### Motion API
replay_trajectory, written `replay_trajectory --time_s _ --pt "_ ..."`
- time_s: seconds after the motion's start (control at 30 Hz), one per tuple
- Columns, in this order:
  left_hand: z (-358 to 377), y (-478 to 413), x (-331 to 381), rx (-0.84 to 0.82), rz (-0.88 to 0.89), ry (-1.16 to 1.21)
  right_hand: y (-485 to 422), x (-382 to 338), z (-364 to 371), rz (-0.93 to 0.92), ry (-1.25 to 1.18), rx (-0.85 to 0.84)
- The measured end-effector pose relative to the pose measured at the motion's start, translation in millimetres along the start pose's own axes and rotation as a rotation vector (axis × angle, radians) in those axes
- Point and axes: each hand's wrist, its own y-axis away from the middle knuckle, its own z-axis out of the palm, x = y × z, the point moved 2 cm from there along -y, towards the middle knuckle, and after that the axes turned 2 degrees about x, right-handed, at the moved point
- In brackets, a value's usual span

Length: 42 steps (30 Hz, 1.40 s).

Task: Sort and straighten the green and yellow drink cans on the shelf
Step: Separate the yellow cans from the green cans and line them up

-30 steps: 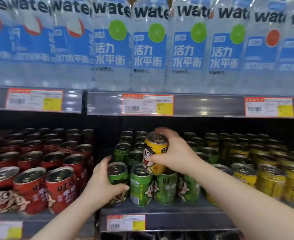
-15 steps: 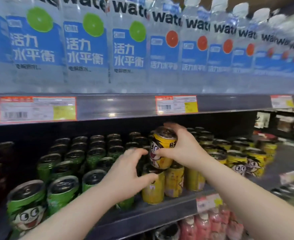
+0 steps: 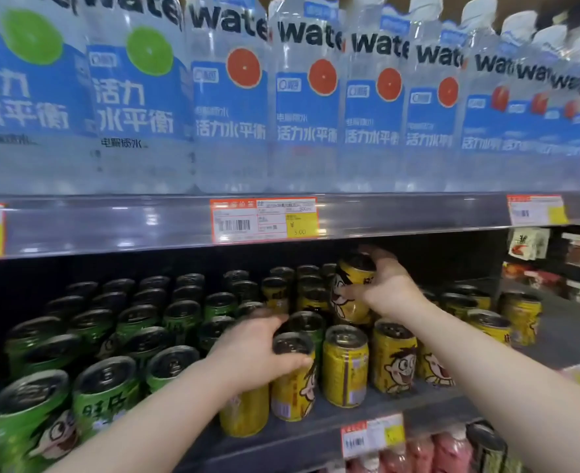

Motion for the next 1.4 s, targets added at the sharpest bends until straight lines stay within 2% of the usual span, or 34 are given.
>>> replay_trajectory --time_s 0.13,0.33,0.6,0.7,0.83,1.1,1.23,1.4 --pt "8 1 -4 -0.082 -0.058 0.005 -23 -9 24 -0.071 0.047 -0.061" --pt "8 -1 -5 -0.092 -0.051 -0.023 -36 -26 59 -0.145 -0.006 -0.163" --pt "13 -5 -12 -0.087 -0.017 -0.070 -23 -39 49 -0.135 0.152 -0.235" --pt "14 -4 -13 -0.066 0.008 -0.062 -19 -28 35 -0.090 0.229 -0.199" --pt "15 -4 -11 -0.049 0.014 -0.049 -19 -8 19 0.018 0.186 -0.136" --pt "10 -10 -2 -0.140 -0.061 -0.009 -26 29 -19 0.030 0.157 -0.153" --pt "10 -26 32 -0.064 -0.095 -0.012 -38 55 -41 0.006 0.174 -0.112" --pt "35 -52 88 -0.031 -0.006 -0.003 -65 99 -85 0.002 0.200 -0.053"
